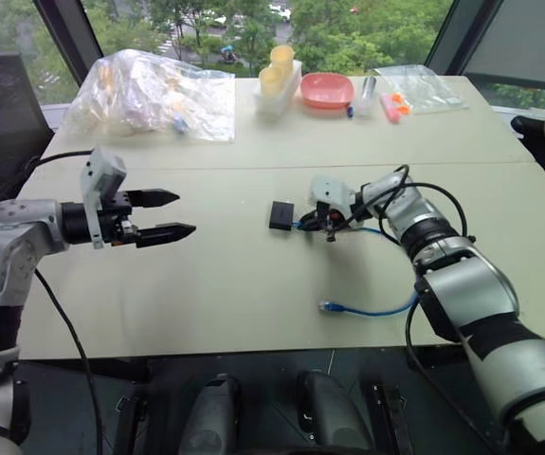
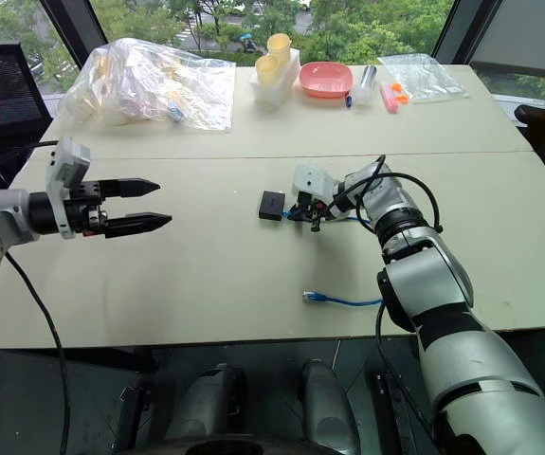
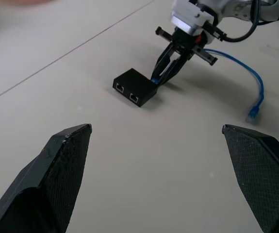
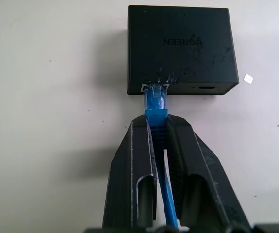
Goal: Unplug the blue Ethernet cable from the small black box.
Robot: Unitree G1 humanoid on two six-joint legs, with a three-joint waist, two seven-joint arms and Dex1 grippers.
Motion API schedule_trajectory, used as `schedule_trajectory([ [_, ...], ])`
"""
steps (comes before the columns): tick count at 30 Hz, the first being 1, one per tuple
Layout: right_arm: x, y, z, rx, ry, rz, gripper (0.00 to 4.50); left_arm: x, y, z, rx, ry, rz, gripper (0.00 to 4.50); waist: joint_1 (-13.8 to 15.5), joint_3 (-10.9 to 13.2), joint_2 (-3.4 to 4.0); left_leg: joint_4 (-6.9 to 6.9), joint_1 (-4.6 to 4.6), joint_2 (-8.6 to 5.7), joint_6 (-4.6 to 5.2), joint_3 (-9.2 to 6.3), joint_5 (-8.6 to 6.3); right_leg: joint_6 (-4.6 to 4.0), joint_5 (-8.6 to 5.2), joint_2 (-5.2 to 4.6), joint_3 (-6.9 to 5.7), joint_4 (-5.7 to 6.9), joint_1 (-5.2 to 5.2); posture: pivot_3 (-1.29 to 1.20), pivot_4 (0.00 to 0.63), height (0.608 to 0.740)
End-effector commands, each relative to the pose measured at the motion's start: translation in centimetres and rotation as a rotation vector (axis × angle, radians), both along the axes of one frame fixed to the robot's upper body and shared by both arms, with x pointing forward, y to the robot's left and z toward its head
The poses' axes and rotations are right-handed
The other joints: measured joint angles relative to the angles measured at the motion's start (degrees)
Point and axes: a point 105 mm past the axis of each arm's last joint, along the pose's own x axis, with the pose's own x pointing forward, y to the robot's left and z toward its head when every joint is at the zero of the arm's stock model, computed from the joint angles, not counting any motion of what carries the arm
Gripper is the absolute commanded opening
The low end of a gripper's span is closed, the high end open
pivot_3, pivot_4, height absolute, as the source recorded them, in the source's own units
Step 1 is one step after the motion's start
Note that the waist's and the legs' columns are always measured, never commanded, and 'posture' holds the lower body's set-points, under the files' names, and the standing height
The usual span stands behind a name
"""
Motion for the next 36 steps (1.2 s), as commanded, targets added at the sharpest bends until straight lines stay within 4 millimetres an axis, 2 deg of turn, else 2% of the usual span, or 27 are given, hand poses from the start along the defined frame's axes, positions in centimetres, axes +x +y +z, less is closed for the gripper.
schedule_trajectory([
  [1, 1.1, 0.4, 2.1, 0.005, -0.224, 0.009, 0.06, 1.2, -0.7, 1.2, -0.017, -0.049, -0.024, 4.5, -0.16, 0.0, 0.0, 0.01, -0.01, 0.0, -0.03, 0.01, 0.02, -0.01, 0.01, 0.0, 0.01, 0.0, -0.01, 0.0, 0.15, 0.74],
  [4, 1.0, 2.0, 6.1, 0.068, -0.525, 0.076, 0.06, 2.8, -2.4, 1.6, -0.125, 0.002, -0.089, 4.5, 0.09, 0.02, 0.02, 0.02, -0.06, -0.02, -0.05, 0.01, 0.04, 0.01, 0.01, 0.01, 0.01, 0.06, -0.05, 0.0, 0.15, 0.74],
  [5, 1.0, 2.2, 6.7, 0.082, -0.573, 0.073, 0.06, 3.1, -2.8, 1.6, -0.146, 0.015, -0.104, 4.5, -0.01, 0.02, 0.03, 0.03, -0.13, -0.02, -0.05, 0.02, 0.04, 0.07, 0.04, 0.01, 0.02, 0.07, -0.15, 0.0, 0.15, 0.74],
  [8, -0.3, 1.4, 8.1, 0.074, -0.746, 0.068, 0.06, 7.5, -5.4, 0.9, -0.258, 0.015, -0.013, 4.5, 0.37, 0.02, -0.01, 0.01, -0.21, -0.03, -0.05, 0.03, 0.04, 0.28, 0.12, 0.02, 0.05, 0.14, -0.25, 0.0, 0.15, 0.74],
  [12, -1.4, 0.3, 9.6, 0.083, -0.865, 0.019, 0.06, 9.5, -8.2, 0.5, -0.31, 0.035, -0.028, 4.5, 0.15, 0.02, -0.02, -0.02, -0.27, -0.09, -0.02, 0.04, 0.02, 0.34, 0.1, -0.01, 0.04, 0.03, -0.24, 0.0, 0.15, 0.74],
  [19, -2.8, 0.3, 10.0, 0.087, -0.892, 0.004, 0.06, 10.4, -11.0, 1.1, -0.344, 0.043, -0.083, 4.5, -0.71, 0.04, -0.05, -0.09, -0.26, -0.04, 0.03, 0.05, -0.01, 0.35, 0.09, 0.1, 0.11, 0.08, -0.36, 0.0, 0.15, 0.74],
  [29, -3.4, 0.6, 9.7, 0.069, -0.89, 0.01, 0.06, 10.0, -12.9, 1.3, -0.374, 0.085, -0.163, 4.5, -0.63, 0.04, -0.05, -0.07, -0.28, -0.04, 0.04, 0.05, -0.01, 0.35, 0.09, 0.09, 0.13, 0.05, -0.35, 0.0, 0.15, 0.74],
  [30, -3.4, 0.6, 9.6, 0.062, -0.892, 0.012, 0.0, 10.0, -13.1, 1.2, -0.375, 0.087, -0.166, 3.95, -0.54, 0.04, -0.05, -0.07, -0.28, -0.04, 0.04, 0.05, -0.01, 0.35, 0.09, 0.09, 0.13, 0.05, -0.35, 0.0, 0.15, 0.74],
  [31, -3.5, 0.6, 9.6, 0.062, -0.892, 0.011, 0.0, 9.9, -13.3, 1.2, -0.381, 0.091, -0.171, 3.76, -0.37, 0.04, -0.05, -0.07, -0.28, -0.04, 0.04, 0.05, -0.01, 0.35, 0.09, 0.09, 0.13, 0.05, -0.35, 0.0, 0.15, 0.74],
  [36, -4.0, 1.1, 9.6, 0.071, -0.889, 0.027, 0.0, 9.8, -13.8, 1.3, -0.396, 0.1, -0.193, 1.86, -0.06, 0.04, -0.05, -0.07, -0.28, -0.04, 0.04, 0.05, -0.01, 0.35, 0.09, 0.09, 0.13, 0.05, -0.35, 0.0, 0.15, 0.74],
])
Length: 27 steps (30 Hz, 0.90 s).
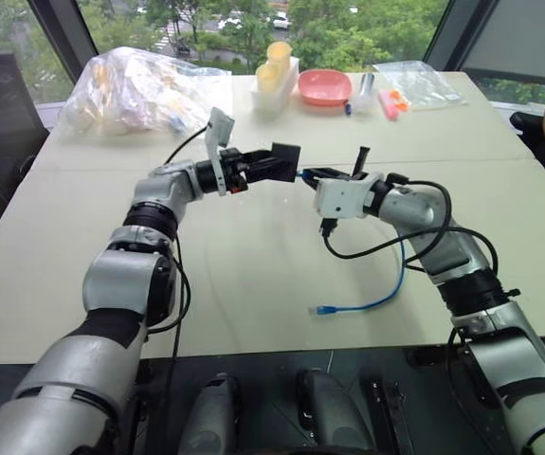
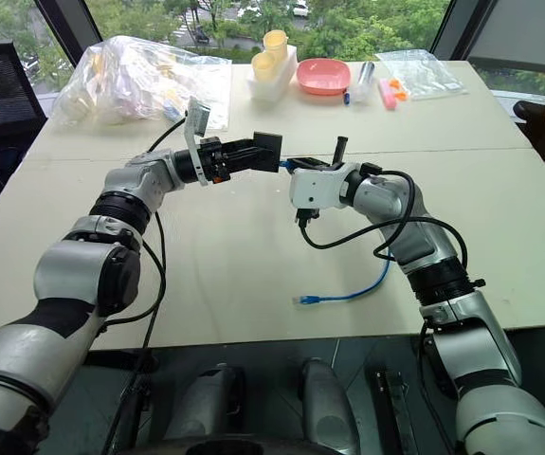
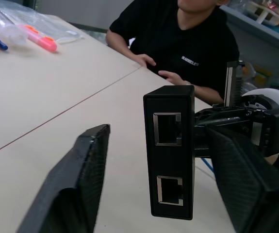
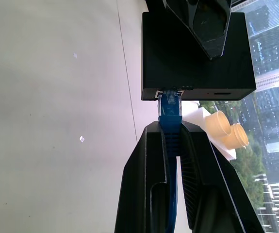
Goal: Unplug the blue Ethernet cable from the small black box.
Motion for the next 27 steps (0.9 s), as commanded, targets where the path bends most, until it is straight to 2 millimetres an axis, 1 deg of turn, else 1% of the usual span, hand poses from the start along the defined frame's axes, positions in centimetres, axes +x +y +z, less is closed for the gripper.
schedule_trajectory([
  [1, -0.8, 0.6, 1.4, 0.004, -0.05, 0.034, 0.0, 0.0, -0.5, 2.2, -0.026, -0.058, -0.02, 1.38, 0.08, 0.0, 0.0, 0.0, 0.0, 0.0, 0.0, 0.0, 0.0, 0.0, 0.0, 0.0, 0.0, 0.0, 0.0, 0.0, 0.15, 0.74],
  [3, -0.8, 0.7, 1.2, -0.007, -0.049, 0.034, 0.0, 0.0, -0.6, 2.2, -0.029, -0.057, -0.024, 0.69, 0.14, 0.0, 0.0, 0.01, -0.01, 0.0, 0.0, 0.01, 0.0, 0.0, 0.0, -0.01, 0.0, -0.01, 0.0, 0.0, 0.15, 0.74],
  [4, -0.8, 0.7, 1.2, -0.008, -0.049, 0.033, 0.0, 0.0, -0.6, 2.2, -0.029, -0.057, -0.025, 0.54, 0.14, 0.0, 0.0, 0.02, -0.01, -0.01, 0.0, 0.01, 0.0, 0.0, 0.0, -0.01, 0.0, -0.01, 0.0, 0.0, 0.15, 0.74],
  [7, -0.9, 0.7, 1.1, -0.001, -0.038, 0.031, 0.0, 0.0, -0.6, 1.9, -0.014, -0.056, -0.016, 0.54, 0.12, 0.0, 0.0, 0.01, -0.01, -0.01, 0.0, 0.0, 0.0, 0.0, 0.0, -0.01, 0.0, -0.01, 0.0, 0.0, 0.15, 0.74],
  [9, -1.2, 0.6, 0.9, 0.041, 0.012, 0.031, 0.9, 0.1, -0.4, 1.6, -0.006, -0.055, -0.009, 0.54, 0.08, 0.0, 0.0, 0.01, -0.01, 0.0, 0.0, 0.0, 0.0, 0.0, 0.0, 0.0, 0.0, -0.01, 0.0, 0.0, 0.15, 0.74],
  [10, -1.3, 0.3, 0.6, 0.06, 0.04, 0.022, 1.26, 0.2, -0.2, 1.5, -0.01, -0.052, 0.002, 0.54, 0.06, 0.0, 0.0, 0.01, -0.01, 0.0, 0.0, -0.01, 0.0, 0.0, 0.0, 0.0, 0.0, 0.0, 0.0, 0.0, 0.15, 0.74],
  [12, -1.5, -1.1, 0.1, 0.116, 0.077, -0.046, 2.23, 0.2, 0.3, 1.3, -0.027, -0.037, 0.012, 0.54, 0.17, 0.0, 0.0, 0.0, -0.01, 0.0, 0.01, -0.03, 0.0, 0.0, 0.0, 0.01, -0.01, 0.0, 0.0, 0.0, 0.15, 0.74],
  [14, -2.0, -2.3, -0.6, 0.285, 0.17, -0.119, 3.23, 0.2, 0.9, 1.1, -0.057, 0.006, 0.022, 0.54, 0.38, -0.01, -0.01, 0.0, -0.02, 0.0, 0.01, -0.03, -0.01, 0.01, -0.01, 0.0, -0.01, 0.0, 0.01, 0.0, 0.15, 0.74],
  [15, -2.5, -2.5, -1.0, 0.385, 0.244, -0.135, 3.69, 0.2, 1.2, 1.1, -0.072, 0.024, 0.021, 0.54, 0.35, -0.01, -0.02, 0.01, -0.02, 0.0, 0.01, -0.04, -0.01, 0.01, -0.01, -0.01, -0.02, 0.0, 0.02, 0.0, 0.15, 0.74],
  [16, -3.3, -2.1, -1.5, 0.523, 0.352, -0.128, 4.31, 0.1, 1.3, 1.0, -0.087, 0.041, 0.017, 0.54, 0.35, -0.01, -0.02, 0.02, -0.02, 0.0, 0.01, -0.04, -0.01, 0.01, -0.01, -0.01, -0.02, 0.0, 0.03, 0.0, 0.15, 0.74],
  [17, -4.0, -1.6, -1.8, 0.66, 0.449, -0.111, 4.47, 0.0, 1.5, 0.9, -0.098, 0.057, 0.011, 0.54, 0.37, -0.02, -0.03, 0.01, -0.03, 0.0, 0.01, -0.04, -0.01, 0.01, -0.01, -0.02, -0.02, 0.0, 0.02, 0.0, 0.15, 0.74],
  [19, -5.3, -0.3, -1.4, 0.983, 0.625, -0.053, 4.47, -0.6, 1.8, 1.0, -0.133, 0.1, -0.04, 0.54, 0.16, -0.01, -0.02, 0.03, -0.01, 0.03, 0.02, -0.09, -0.01, 0.01, 0.0, -0.01, -0.05, 0.06, 0.03, 0.0, 0.15, 0.74],
  [21, -5.8, 0.5, -0.7, 1.26, 0.76, -0.002, 4.47, -1.2, 2.1, 1.5, -0.2, 0.145, -0.092, 0.54, -0.1, -0.01, 0.01, 0.02, 0.01, 0.09, 0.01, -0.11, -0.01, -0.01, 0.01, 0.03, -0.05, 0.12, 0.01, 0.0, 0.15, 0.74],
  [22, -5.9, 0.7, -0.6, 1.351, 0.811, 0.014, 4.47, -1.5, 2.2, 1.8, -0.231, 0.163, -0.111, 0.54, -0.05, 0.0, 0.01, 0.02, 0.03, 0.1, 0.01, -0.13, -0.01, -0.03, 0.02, 0.04, -0.05, 0.2, 0.0, 0.0, 0.15, 0.74],
  [23, -6.1, 1.4, -0.4, 1.451, 0.884, 0.063, 4.47, -1.9, 2.5, 2.4, -0.291, 0.173, -0.146, 0.54, 0.0, -0.01, 0.01, 0.03, 0.04, 0.11, 0.01, -0.16, -0.01, -0.04, 0.02, 0.04, -0.07, 0.23, -0.01, 0.0, 0.15, 0.74],
  [25, -6.4, 2.4, 0.4, 1.588, 0.972, 0.156, 4.47, -2.8, 2.8, 3.3, -0.369, 0.178, -0.206, 0.54, 0.06, -0.01, 0.0, 0.09, 0.05, 0.16, 0.01, -0.21, -0.01, -0.07, 0.04, 0.04, -0.09, 0.25, 0.02, 0.0, 0.15, 0.74],
  [27, -6.3, 2.6, 0.8, 1.679, 1.01, 0.189, 4.47, -3.5, 3.0, 3.6, -0.406, 0.187, -0.244, 0.54, 0.06, -0.01, 0.01, 0.09, 0.08, 0.18, 0.01, -0.22, -0.01, -0.08, 0.04, 0.01, -0.07, 0.24, 0.05, 0.0, 0.15, 0.74],
])
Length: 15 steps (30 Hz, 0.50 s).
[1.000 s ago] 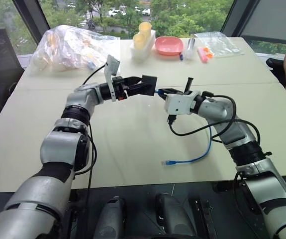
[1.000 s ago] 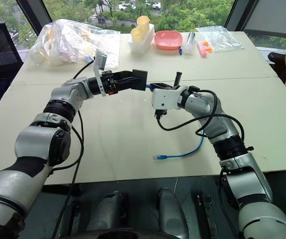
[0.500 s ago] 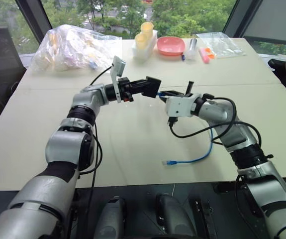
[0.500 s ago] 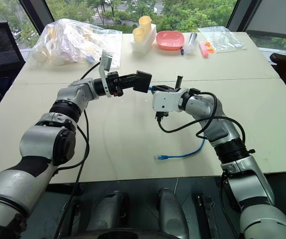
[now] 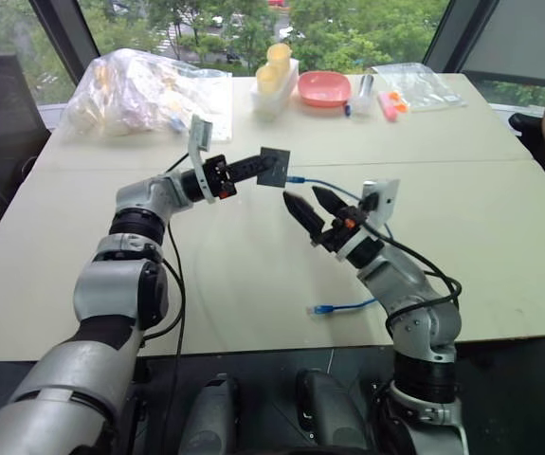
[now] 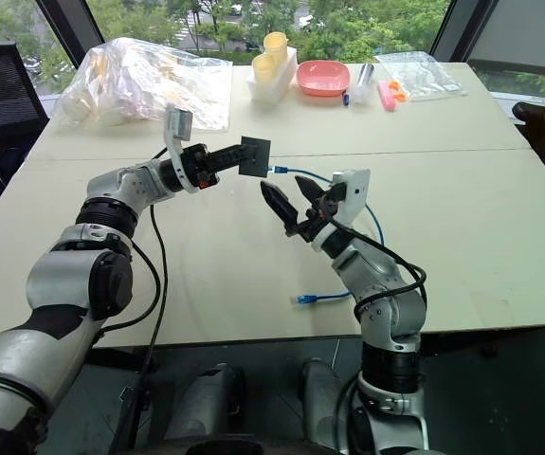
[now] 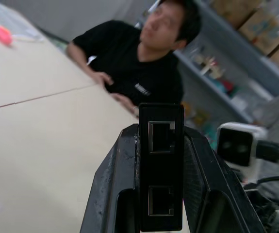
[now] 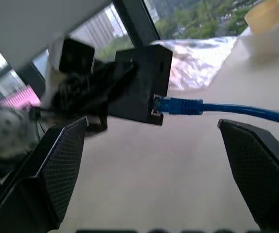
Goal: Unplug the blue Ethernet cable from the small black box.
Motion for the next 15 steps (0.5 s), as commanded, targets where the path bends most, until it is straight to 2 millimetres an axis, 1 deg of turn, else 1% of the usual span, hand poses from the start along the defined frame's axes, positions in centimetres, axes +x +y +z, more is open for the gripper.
schedule_trajectory([
  [1, -0.1, -0.1, 1.9, 0.161, 0.005, 0.013, 4.47, -1.3, 0.5, 2.3, -0.111, -0.035, -0.067, 0.54, 0.1, 0.0, 0.01, 0.0, 0.0, 0.05, 0.0, -0.02, 0.0, 0.0, 0.0, -0.01, 0.02, 0.0, -0.01, 0.0, 0.15, 0.74],
  [5, 0.4, 0.1, 1.8, 0.199, 0.032, 0.007, 4.47, -2.0, 0.6, 2.5, -0.15, -0.007, -0.086, 0.54, 0.14, 0.0, 0.0, 0.0, -0.03, -0.06, 0.0, -0.01, 0.0, 0.02, -0.01, -0.05, 0.01, -0.06, 0.0, 0.0, 0.15, 0.74],
  [10, 0.3, 0.6, 2.1, 0.197, 0.018, 0.038, 4.47, -2.4, 0.4, 2.5, -0.156, 0.012, -0.089, 0.54, 0.01, 0.0, 0.01, -0.02, -0.03, -0.08, 0.0, 0.01, 0.0, 0.02, -0.01, -0.02, 0.01, -0.05, 0.0, 0.0, 0.15, 0.74],
  [15, 0.2, 0.7, 2.3, 0.193, 0.011, 0.05, 4.47, -2.6, 0.0, 2.4, -0.152, 0.016, -0.095, 0.54, -0.03, 0.0, 0.01, -0.02, -0.03, -0.08, 0.0, 0.01, 0.0, 0.02, -0.01, -0.01, 0.01, -0.06, 0.0, 0.0, 0.15, 0.74],
])
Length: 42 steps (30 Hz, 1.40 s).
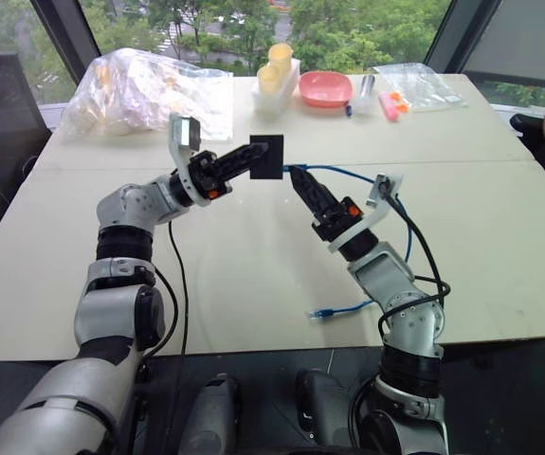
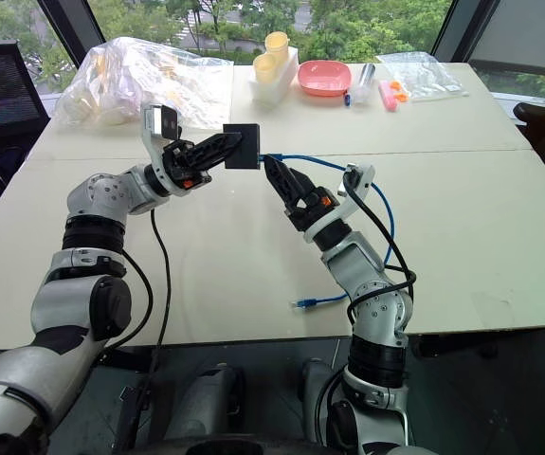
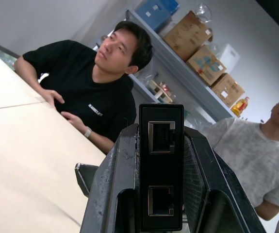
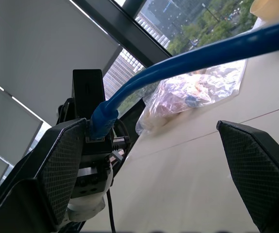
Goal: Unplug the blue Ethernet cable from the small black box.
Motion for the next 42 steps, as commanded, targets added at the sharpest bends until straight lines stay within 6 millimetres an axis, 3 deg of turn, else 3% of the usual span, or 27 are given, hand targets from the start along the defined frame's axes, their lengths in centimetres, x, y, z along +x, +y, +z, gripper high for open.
schedule_trajectory([
  [1, -0.4, 0.6, 1.4, 0.016, -0.054, 0.033, 4.47, -0.4, -0.1, 1.1, -0.028, -0.037, -0.013, 0.54, -0.03, 0.0, 0.0, -0.01, 0.0, 0.0, 0.0, 0.01, 0.0, 0.0, 0.0, 0.0, 0.0, 0.0, 0.0, 0.0, 0.15, 0.74],
  [13, -0.4, 0.9, 1.4, 0.006, -0.058, 0.042, 4.47, -0.2, -0.2, 1.0, -0.031, -0.028, -0.001, 0.54, -0.01, 0.0, 0.0, -0.01, 0.0, 0.0, 0.0, 0.02, 0.0, -0.01, 0.0, 0.01, 0.0, -0.03, 0.0, 0.0, 0.15, 0.74],
  [16, -0.4, 1.0, 1.4, 0.005, -0.06, 0.042, 3.67, -0.2, -0.3, 0.9, -0.026, -0.026, -0.001, 0.54, 0.0, 0.0, 0.0, -0.02, -0.01, 0.0, 0.0, 0.01, 0.0, -0.01, 0.0, 0.01, 0.0, -0.03, 0.0, 0.0, 0.15, 0.74],
  [23, -0.7, 0.8, 2.1, 0.073, -0.089, 0.05, 0.13, -0.3, -0.2, 0.7, -0.017, -0.023, 0.0, 0.54, -0.01, 0.0, 0.0, -0.03, -0.01, 0.0, 0.0, 0.01, 0.0, -0.01, 0.0, 0.01, 0.0, -0.06, 0.0, 0.0, 0.15, 0.74],
  [35, -0.9, 0.9, 2.3, 0.117, -0.085, 0.064, 0.02, -0.1, 0.0, 0.5, -0.012, -0.018, 0.017, 0.54, 0.03, 0.0, 0.0, -0.05, -0.02, 0.0, 0.0, 0.01, 0.0, -0.02, -0.01, -0.01, 0.0, -0.11, 0.0, 0.0, 0.15, 0.74],
  [42, 1.2, -5.3, 2.5, 0.179, -0.061, -0.183, 0.02, 0.4, 3.6, 1.0, 0.009, -0.024, 0.114, 0.54, -0.08, 0.0, 0.0, -0.08, -0.02, 0.02, 0.0, 0.0, 0.0, -0.03, -0.02, 0.0, 0.01, -0.12, -0.01, 0.0, 0.15, 0.74],
])
